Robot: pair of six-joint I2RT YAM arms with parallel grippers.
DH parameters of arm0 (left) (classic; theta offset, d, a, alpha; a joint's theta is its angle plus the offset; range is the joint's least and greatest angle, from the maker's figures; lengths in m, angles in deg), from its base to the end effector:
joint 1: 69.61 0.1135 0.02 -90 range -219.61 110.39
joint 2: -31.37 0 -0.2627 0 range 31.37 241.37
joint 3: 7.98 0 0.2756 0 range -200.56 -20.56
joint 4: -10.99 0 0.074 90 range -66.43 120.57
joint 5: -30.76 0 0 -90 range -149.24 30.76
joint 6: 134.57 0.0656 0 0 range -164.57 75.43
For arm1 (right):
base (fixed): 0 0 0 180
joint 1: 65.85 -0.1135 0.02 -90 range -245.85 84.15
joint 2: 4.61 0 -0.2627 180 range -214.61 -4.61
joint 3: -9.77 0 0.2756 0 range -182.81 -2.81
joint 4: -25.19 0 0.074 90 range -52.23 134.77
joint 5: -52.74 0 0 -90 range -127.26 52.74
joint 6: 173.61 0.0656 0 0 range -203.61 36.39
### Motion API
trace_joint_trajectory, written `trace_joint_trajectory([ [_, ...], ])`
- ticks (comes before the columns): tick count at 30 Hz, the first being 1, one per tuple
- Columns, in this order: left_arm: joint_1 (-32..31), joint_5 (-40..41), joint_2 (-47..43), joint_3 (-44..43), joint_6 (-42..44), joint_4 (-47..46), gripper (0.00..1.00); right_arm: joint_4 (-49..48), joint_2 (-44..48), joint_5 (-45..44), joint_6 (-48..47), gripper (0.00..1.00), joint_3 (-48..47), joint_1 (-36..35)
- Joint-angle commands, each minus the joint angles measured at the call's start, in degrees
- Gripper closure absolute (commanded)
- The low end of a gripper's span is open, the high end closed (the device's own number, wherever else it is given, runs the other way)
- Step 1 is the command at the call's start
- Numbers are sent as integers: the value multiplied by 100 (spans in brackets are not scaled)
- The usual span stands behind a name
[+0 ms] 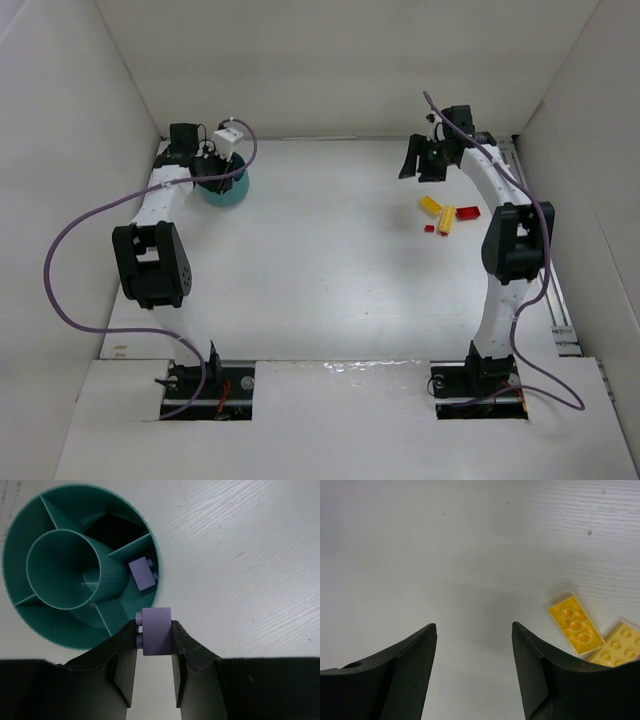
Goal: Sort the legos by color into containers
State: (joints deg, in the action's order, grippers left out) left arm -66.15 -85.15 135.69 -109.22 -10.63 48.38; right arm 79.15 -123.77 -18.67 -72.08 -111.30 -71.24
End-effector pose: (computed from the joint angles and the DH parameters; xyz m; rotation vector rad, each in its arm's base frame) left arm 0.4623 -0.0008 0.2669 0.7985 2.0482 -0.1530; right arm 0.5030 0.0685 0.2447 -0.0066 2.4875 0.5277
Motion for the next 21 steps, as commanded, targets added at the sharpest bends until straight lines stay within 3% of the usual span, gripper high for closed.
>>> trace_joint_trajectory([
  [1, -4, 393, 1, -379, 157, 120, 95, -25, 490, -286, -239, 33, 196, 73],
  [12, -4, 675, 239, -547, 271, -197, 93, -25, 665, -347, -300, 32, 416, 134],
  [17, -4, 675, 449, -723, 342, -126, 80, -25, 613, -347, -414, 31, 416, 134],
  [21, -4, 728, 563, -828, 342, -126, 76, 27, 560, -400, -415, 31, 416, 134],
])
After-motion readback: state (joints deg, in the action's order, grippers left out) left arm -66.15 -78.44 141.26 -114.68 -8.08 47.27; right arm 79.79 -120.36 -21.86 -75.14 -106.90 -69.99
